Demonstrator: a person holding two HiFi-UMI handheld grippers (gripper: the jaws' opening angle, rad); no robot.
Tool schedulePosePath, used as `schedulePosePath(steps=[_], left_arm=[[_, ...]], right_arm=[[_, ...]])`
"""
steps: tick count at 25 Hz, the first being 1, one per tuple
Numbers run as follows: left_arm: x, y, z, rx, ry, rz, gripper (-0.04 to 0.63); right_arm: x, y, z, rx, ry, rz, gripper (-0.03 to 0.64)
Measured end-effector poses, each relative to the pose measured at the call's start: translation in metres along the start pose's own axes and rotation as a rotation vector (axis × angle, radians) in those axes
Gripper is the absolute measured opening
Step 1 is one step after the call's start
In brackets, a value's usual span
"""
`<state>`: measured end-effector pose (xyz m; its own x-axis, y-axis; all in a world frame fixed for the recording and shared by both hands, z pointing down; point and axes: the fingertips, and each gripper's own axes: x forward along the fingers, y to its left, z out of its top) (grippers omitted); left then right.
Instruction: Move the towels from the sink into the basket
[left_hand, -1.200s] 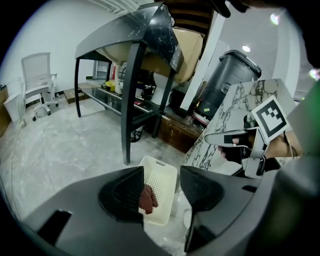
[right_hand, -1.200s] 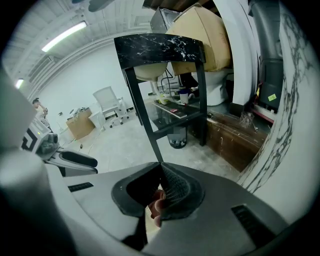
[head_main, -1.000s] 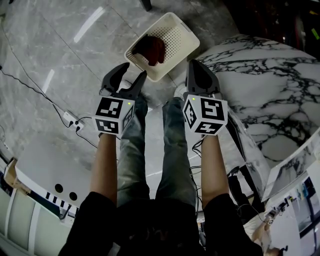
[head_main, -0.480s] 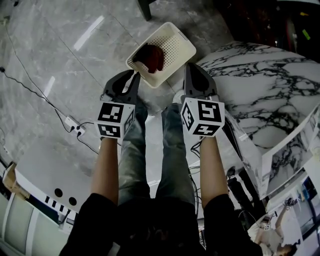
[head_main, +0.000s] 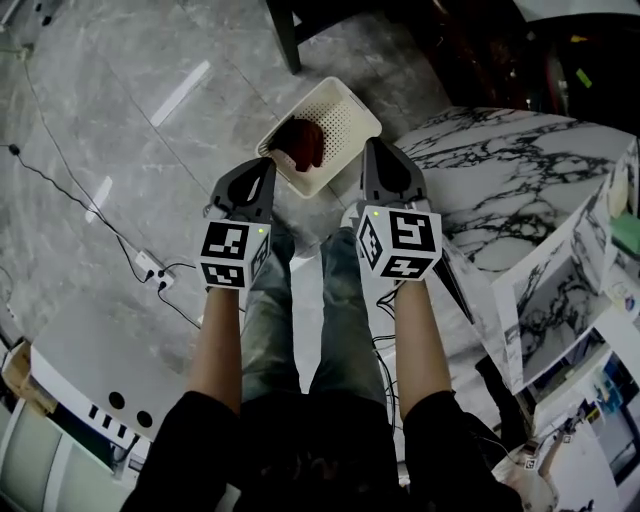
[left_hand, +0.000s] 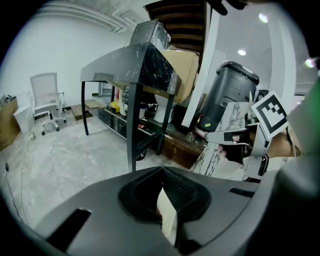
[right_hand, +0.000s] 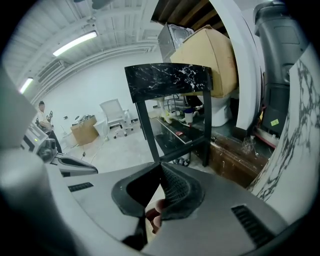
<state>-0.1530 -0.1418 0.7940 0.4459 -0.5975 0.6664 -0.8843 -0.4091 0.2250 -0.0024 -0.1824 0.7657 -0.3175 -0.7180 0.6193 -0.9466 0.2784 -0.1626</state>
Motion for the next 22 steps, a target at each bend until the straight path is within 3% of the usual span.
schedulePosePath(steps=[4,22], left_arm=[[-0.016,-0.006,0.025,0.008,-0.04,-0.007,0.015],[-0.117,-0.033,0.167,0.069,-0.239,0.034,0.015]], right_arm=[[-0.017,0.008,0.027,-0.049,-0.04,0.004,0.015],[-0.107,0.028,0.16,-0.021,-0.211,0.014,0.015]])
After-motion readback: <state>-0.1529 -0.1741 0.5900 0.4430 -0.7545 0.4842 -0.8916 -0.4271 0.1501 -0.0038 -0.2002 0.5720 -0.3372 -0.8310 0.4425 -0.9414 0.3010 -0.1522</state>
